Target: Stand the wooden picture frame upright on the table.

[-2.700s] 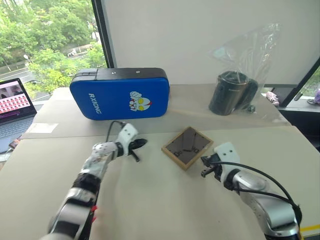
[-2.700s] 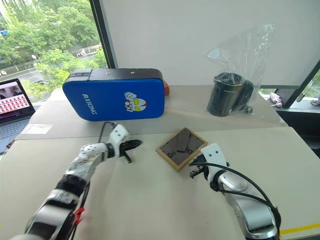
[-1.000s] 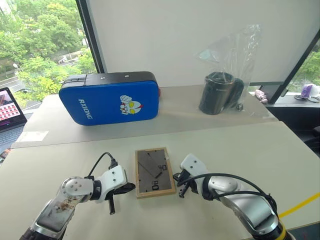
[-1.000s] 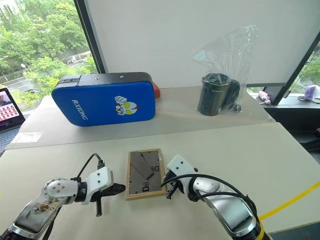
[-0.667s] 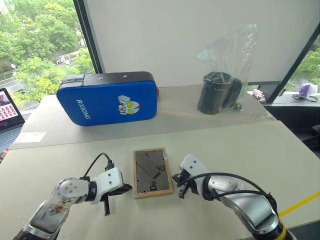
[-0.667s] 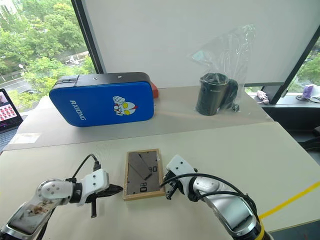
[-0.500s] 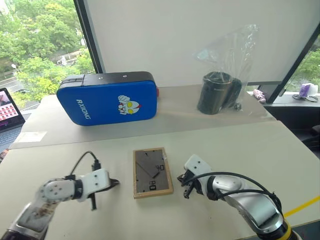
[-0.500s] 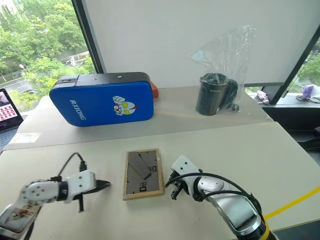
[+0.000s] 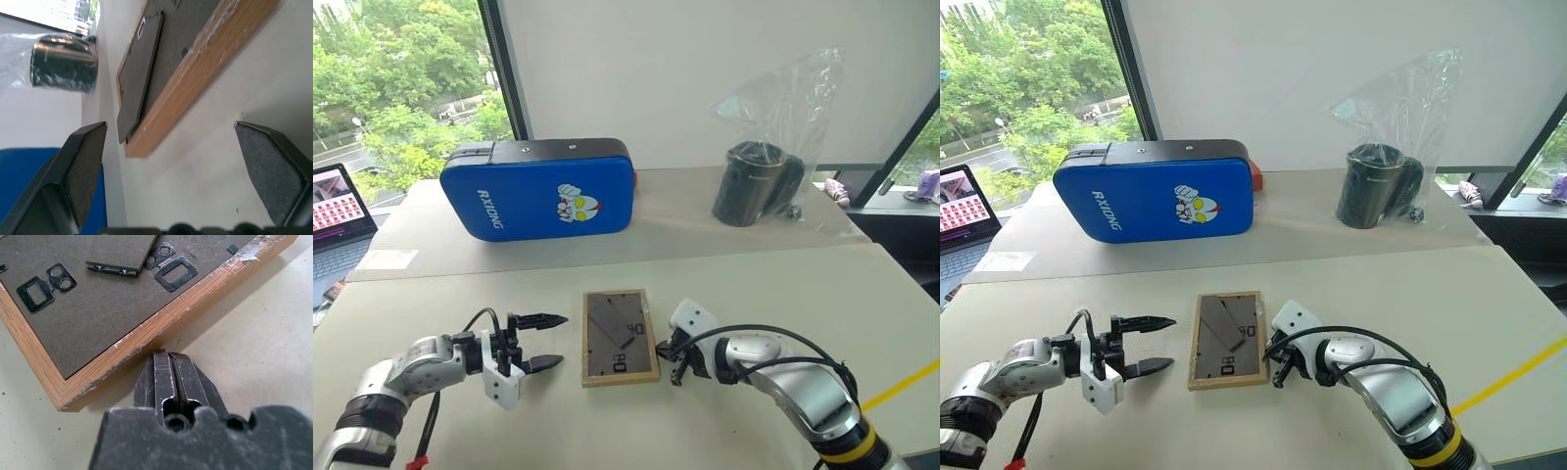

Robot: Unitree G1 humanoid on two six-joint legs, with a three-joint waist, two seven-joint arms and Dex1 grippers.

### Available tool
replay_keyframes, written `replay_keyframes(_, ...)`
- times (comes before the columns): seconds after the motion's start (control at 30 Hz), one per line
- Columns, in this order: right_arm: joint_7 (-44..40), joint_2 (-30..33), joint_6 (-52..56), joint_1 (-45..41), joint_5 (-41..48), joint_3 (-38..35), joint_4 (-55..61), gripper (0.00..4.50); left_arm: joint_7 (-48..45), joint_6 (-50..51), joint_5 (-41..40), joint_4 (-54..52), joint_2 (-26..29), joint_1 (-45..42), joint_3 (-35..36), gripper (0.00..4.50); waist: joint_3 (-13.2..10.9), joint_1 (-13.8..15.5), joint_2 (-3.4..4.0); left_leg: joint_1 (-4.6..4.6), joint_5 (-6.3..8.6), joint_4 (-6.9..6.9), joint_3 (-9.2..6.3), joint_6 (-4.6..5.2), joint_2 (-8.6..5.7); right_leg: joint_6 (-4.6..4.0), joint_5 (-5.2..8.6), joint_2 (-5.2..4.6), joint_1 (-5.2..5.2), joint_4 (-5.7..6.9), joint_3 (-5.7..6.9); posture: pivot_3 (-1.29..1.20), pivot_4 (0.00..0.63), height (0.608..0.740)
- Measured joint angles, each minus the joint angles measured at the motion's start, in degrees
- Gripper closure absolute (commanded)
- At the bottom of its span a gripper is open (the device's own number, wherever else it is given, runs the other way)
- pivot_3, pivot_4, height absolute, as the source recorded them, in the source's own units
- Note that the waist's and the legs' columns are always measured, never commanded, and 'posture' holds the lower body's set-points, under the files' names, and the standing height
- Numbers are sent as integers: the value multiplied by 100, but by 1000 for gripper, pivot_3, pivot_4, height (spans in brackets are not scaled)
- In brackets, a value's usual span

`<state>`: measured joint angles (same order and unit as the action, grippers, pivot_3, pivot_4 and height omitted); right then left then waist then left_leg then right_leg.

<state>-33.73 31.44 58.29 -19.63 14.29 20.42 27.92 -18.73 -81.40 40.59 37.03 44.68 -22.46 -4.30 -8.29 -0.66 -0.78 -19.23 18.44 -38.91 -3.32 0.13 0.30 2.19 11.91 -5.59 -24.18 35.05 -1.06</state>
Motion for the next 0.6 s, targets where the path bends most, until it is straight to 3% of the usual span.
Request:
replay_keyframes(0.23,136,-215,153,-128,-61,109,-114,4500,1257,80,1098,47,-264,-362,-404,26,41,32,33,12,-6,-1,0,-10,-14,10,-3,-16,16,5,0,0,150,740)
replay_keyframes(0.47,210,-293,269,-128,-47,104,-81,4500,1828,157,1141,80,-246,-396,-804,26,52,30,37,11,-7,0,-3,-12,-18,12,-2,-19,12,6,1,0,150,740)
replay_keyframes(0.6,240,-293,317,-127,-20,83,-64,4500,1960,159,1177,72,-160,-380,-1002,1042,53,8,37,8,-6,1,-3,-11,-18,14,-1,-19,9,4,1,0,150,740)
